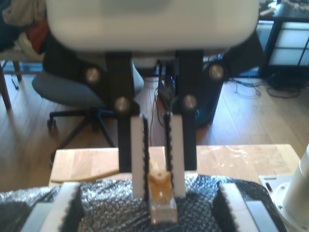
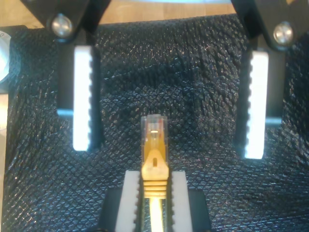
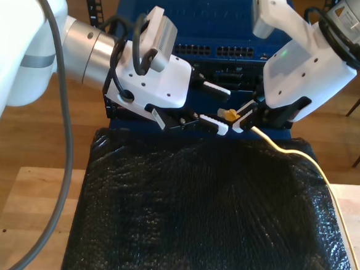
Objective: Grab the cable and plug it in
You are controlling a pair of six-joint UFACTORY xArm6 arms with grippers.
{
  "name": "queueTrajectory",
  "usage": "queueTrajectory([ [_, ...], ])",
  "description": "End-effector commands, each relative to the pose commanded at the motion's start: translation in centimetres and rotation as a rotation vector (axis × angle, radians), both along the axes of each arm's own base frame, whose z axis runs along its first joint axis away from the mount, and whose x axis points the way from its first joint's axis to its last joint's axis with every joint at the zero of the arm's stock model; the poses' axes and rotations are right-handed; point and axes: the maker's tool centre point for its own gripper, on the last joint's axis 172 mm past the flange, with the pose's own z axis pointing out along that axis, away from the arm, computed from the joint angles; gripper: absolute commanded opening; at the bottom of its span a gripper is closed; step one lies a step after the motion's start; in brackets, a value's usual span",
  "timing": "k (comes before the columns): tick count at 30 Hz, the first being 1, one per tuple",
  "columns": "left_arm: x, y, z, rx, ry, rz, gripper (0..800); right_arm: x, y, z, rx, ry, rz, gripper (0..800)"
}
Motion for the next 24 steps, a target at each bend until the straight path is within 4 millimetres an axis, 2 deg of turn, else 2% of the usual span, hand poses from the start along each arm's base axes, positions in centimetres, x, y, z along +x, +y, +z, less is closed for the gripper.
queueTrajectory([
  [8, -0.01, 0.07, -0.14, 0.0, -0.003, 0.001, 546, 0.12, -0.08, 0.0, -0.001, -0.002, -0.002, 8],
  [18, -0.09, 0.2, -0.13, 0.001, -0.005, 0.003, 443, 0.25, -0.04, -0.09, -0.001, -0.003, -0.005, 8],
  [24, -0.56, 0.23, -0.77, 0.002, 0.011, 0.003, 425, 0.37, -0.03, -0.06, -0.001, -0.005, -0.007, 8],
])
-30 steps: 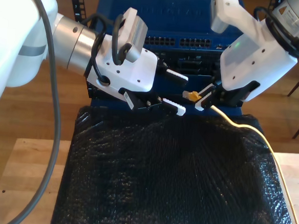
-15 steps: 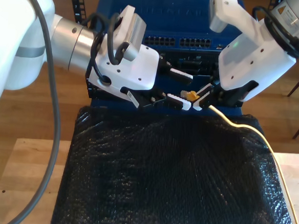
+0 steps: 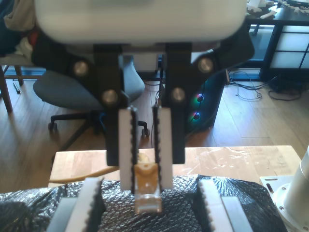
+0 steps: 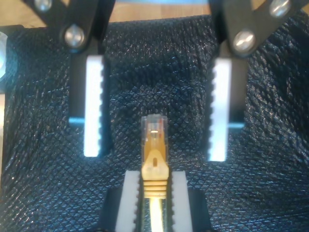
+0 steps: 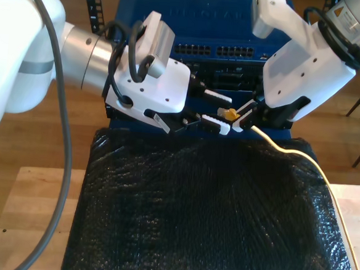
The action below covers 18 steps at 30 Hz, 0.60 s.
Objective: Grab the cable and plug it in
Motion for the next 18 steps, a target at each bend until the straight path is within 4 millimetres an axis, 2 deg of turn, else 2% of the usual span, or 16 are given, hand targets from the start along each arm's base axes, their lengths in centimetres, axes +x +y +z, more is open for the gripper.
queueTrajectory([
  [7, 0.09, 0.01, 0.02, 0.0, -0.001, 0.003, 384, -0.02, 0.06, -0.19, -0.001, 0.005, 0.002, 8],
  [9, 0.09, 0.02, 0.0, 0.0, -0.002, 0.005, 331, -0.02, 0.06, -0.19, -0.001, 0.005, 0.0, 8],
  [18, 0.05, 0.09, 0.22, 0.0, -0.011, 0.006, 244, -0.05, 0.09, -0.11, 0.001, 0.004, 0.0, 8],
])
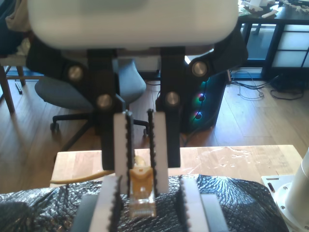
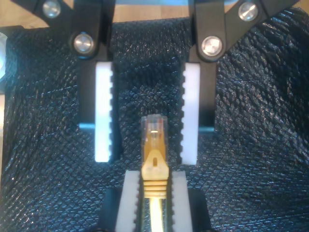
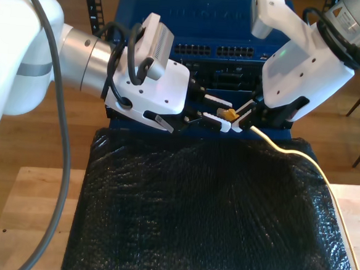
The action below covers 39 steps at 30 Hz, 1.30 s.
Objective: Grab the cable and plug it in
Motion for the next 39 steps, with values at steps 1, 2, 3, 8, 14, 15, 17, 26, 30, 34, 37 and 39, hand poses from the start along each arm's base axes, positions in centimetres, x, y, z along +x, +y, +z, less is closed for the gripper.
queueTrajectory([
  [1, -0.1, -0.1, 0.1, 0.0, -0.003, -0.002, 237, 0.0, 0.0, 0.0, 0.0, 0.0, 0.0, 8],
  [2, -0.1, -0.1, 0.1, 0.0, -0.003, -0.002, 230, 0.0, 0.0, 0.0, 0.0, 0.0, 0.0, 8],
  [3, -0.1, 0.0, 0.1, 0.0, -0.004, 0.0, 205, 0.0, 0.0, 0.1, 0.0, -0.002, 0.0, 8],
  [8, -0.2, 0.0, 0.2, -0.001, -0.006, 0.002, 148, 0.0, 0.0, 0.1, 0.0, -0.002, 0.0, 8],
  [14, -0.2, 0.0, 0.1, -0.001, -0.004, 0.003, 75, 0.0, 0.0, 0.1, 0.0, -0.002, 0.0, 8],
  [15, -0.2, 0.0, 0.1, -0.001, -0.004, 0.002, 54, 0.0, 0.0, 0.1, 0.0, -0.002, 0.0, 8],
  [17, -0.2, 0.0, 0.0, 0.0, -0.001, 0.002, 34, 0.1, 0.0, 0.1, 0.001, -0.003, 0.0, 8],
  [26, -0.3, -0.1, 0.2, -0.006, 0.004, 0.001, 3, 0.2, 0.1, 0.7, 0.004, -0.016, 0.001, 311],
  [30, -0.4, -0.1, 0.4, -0.009, 0.004, -0.002, 3, 0.2, 0.0, 0.6, 0.003, -0.016, 0.002, 428],
  [34, -0.3, -0.1, 0.6, -0.008, 0.012, 0.002, 3, 0.1, -0.2, 0.6, 0.001, -0.021, 0.009, 634],
  [37, -0.2, -0.1, 0.7, -0.008, 0.03, 0.011, 3, 0.1, -0.3, 1.0, 0.002, -0.047, 0.031, 751],
  [39, -0.1, -0.1, 1.1, -0.017, 0.042, 0.019, 3, -0.2, -0.4, 1.6, 0.003, -0.082, 0.056, 778],
])
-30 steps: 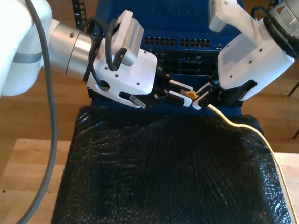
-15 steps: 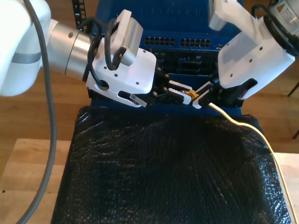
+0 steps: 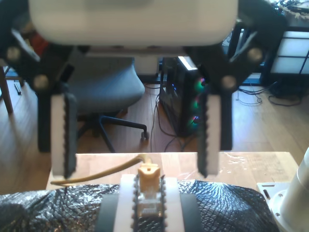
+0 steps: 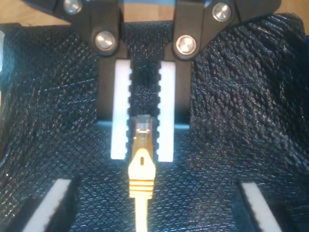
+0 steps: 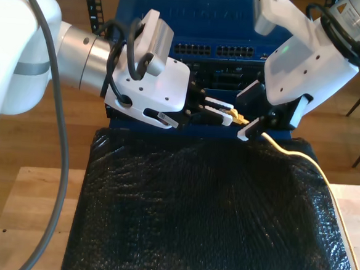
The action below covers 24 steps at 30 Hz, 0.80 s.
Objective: Grab the cable and plug it in
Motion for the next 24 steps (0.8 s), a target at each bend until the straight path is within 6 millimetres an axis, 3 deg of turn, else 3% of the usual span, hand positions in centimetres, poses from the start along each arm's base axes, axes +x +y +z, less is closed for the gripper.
queueTrajectory([
  [7, 1.3, 0.8, 1.0, -0.045, 0.039, 0.055, 3, -0.2, -0.5, 3.1, 0.008, -0.158, 0.059, 790],
  [17, 0.5, 1.1, 1.3, -0.049, 0.205, 0.072, 2, -1.2, -1.0, 4.8, 0.013, -0.304, 0.112, 791],
  [24, 0.7, 2.0, 1.3, -0.057, 0.294, 0.083, 2, 0.0, -2.0, 5.4, 0.017, -0.443, 0.054, 789],
])
